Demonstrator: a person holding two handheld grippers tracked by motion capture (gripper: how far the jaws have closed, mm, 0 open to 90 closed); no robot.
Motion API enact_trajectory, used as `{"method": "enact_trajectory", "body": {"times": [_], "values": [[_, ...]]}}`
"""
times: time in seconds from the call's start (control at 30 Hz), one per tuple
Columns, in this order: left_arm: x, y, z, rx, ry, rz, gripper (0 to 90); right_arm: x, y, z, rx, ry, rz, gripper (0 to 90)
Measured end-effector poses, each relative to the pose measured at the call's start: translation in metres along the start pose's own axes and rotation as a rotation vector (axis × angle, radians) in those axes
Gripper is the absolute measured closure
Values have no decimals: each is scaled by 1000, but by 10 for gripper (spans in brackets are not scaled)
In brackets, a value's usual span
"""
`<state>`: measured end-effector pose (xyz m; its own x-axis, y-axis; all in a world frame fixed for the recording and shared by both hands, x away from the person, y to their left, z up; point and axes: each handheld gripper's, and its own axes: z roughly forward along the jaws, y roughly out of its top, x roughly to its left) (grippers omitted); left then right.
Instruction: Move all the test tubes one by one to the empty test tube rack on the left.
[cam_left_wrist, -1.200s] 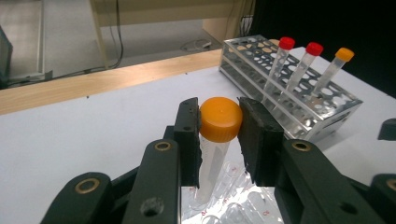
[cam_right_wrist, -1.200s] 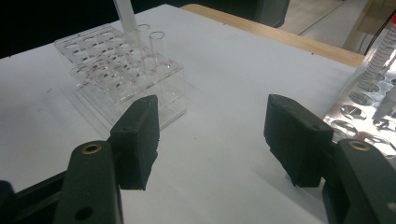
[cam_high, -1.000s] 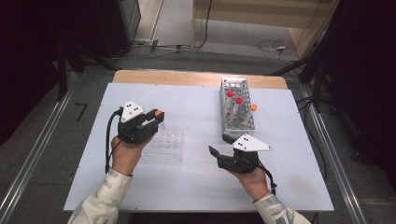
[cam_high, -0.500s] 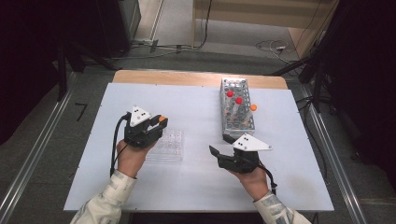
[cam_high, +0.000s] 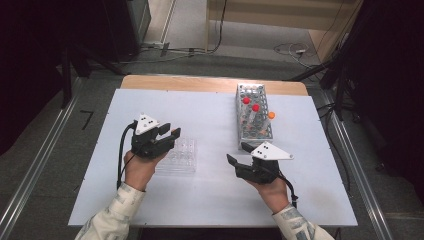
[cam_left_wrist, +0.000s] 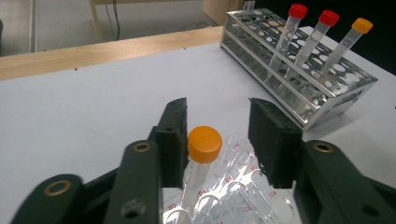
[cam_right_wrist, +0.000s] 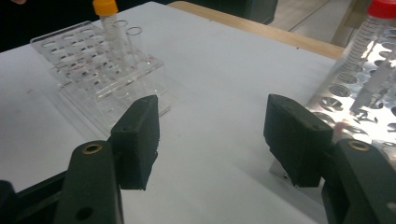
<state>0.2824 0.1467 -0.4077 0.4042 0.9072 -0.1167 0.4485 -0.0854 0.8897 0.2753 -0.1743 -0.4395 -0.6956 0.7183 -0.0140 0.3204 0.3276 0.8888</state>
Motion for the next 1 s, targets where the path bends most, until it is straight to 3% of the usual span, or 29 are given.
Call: {"method": "enact_trajectory", "body": {"times": [0.07, 0.2, 0.67, 1.0], "values": [[-1, 0, -1, 0, 30, 7, 426, -4, -1, 0, 1, -13, 9, 347], [-2, 1, -3, -5, 47, 0, 289, -13, -3, 1, 3, -49, 19, 352], [-2, 2, -8, -23, 46, -9, 239, -77, -5, -6, -42, -252, 109, 374], [-4, 2, -9, -29, 48, -5, 240, -115, -8, 22, -18, -313, 195, 428]]}}
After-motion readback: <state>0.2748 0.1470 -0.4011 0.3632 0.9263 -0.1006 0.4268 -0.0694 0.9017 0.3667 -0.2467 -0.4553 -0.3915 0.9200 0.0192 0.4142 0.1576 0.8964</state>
